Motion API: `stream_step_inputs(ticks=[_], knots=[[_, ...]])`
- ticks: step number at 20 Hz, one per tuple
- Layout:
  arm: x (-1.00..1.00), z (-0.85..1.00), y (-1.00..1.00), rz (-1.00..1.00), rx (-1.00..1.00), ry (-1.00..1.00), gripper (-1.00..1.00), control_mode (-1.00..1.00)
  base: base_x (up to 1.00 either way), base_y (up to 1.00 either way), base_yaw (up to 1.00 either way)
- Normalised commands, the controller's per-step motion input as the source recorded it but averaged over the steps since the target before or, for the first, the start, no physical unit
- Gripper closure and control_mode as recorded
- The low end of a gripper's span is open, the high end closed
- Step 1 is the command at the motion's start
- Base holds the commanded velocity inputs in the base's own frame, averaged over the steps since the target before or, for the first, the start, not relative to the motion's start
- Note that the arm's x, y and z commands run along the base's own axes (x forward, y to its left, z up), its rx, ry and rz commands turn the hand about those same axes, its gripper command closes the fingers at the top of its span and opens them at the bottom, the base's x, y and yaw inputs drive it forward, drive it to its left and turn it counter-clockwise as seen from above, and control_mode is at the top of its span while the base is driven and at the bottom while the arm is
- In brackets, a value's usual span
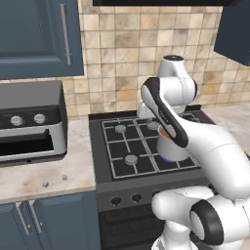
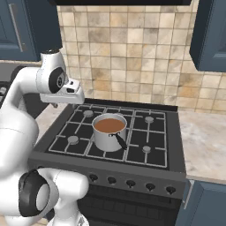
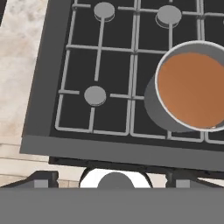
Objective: Pick up the sugar cube(s) and place them in the saucepan with hot chocolate.
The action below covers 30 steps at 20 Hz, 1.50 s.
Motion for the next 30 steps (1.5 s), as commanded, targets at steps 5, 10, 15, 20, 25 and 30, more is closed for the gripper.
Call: stream_step_inputs(ticks=[5, 10, 15, 20, 25, 30], knots=[[-0.19, -0.08, 0.53, 0.1, 0.0, 0.0, -1.0, -1.0, 0.0, 0.0, 0.0], [-0.22, -0.08, 0.6, 0.13, -0.01, -0.03, -1.0, -1.0, 0.0, 0.0, 0.0], [-0.06, -0.25, 0.43, 0.15, 0.0, 0.0, -1.0, -1.0, 0.0, 0.0, 0.0], [-0.04, -0.23, 0.38, 0.14, 0.0, 0.0, -1.0, -1.0, 0.0, 0.0, 0.0], [-0.03, -0.13, 0.48, 0.14, 0.0, 0.0, -1.0, -1.0, 0.0, 0.0, 0.0], [-0.02, -0.18, 0.54, 0.12, 0.0, 0.0, -1.0, -1.0, 0.0, 0.0, 0.0]])
